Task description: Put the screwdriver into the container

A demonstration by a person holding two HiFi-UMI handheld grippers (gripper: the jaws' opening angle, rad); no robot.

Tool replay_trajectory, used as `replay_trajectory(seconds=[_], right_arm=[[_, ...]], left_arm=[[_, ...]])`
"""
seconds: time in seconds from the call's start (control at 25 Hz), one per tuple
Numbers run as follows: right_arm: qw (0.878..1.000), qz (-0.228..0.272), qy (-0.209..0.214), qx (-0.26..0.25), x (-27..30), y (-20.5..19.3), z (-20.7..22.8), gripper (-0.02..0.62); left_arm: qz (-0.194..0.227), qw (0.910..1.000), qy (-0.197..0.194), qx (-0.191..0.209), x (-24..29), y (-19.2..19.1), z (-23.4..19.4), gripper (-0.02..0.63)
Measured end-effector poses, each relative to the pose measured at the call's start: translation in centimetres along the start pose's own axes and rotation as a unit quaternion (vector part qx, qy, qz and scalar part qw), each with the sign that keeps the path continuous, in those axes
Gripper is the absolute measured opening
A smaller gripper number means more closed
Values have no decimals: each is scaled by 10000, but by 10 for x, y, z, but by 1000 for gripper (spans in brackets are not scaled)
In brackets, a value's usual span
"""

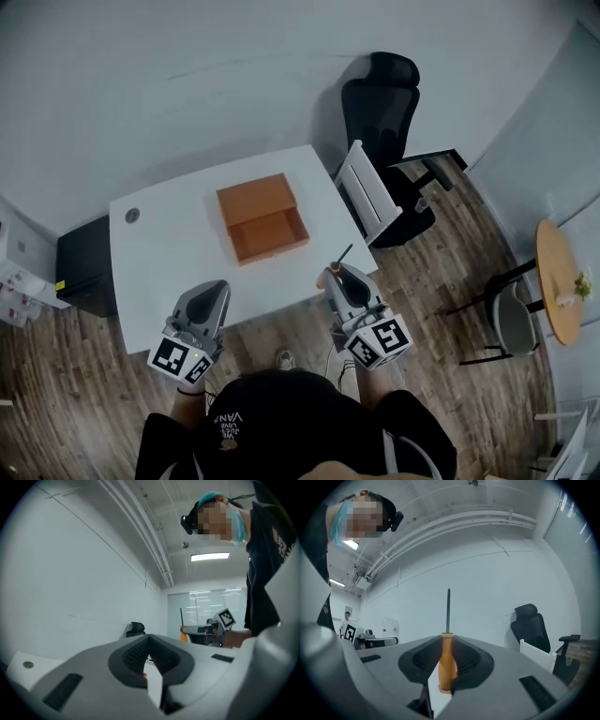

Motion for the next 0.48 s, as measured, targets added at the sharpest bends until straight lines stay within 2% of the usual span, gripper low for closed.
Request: replay_trajectory(seconds=[0.28, 0.48], right_arm=[[9989, -95, 455, -22, 21, -1, 34, 77], [9978, -141, 655, -16, 41, -3, 41, 77]], left_arm=[[-23, 9989, 478, 3, 21, -5, 4, 15], [-48, 9974, 722, 18, 24, -6, -6, 15]])
Point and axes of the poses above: the fingertips, and each gripper's own axes: x forward along the fingers, z to its right, y out of its top, the point moved 1 cm from there along -x, backward along the fingers, and after that the axes turned 1 degree about y, right-handed, at the moved point
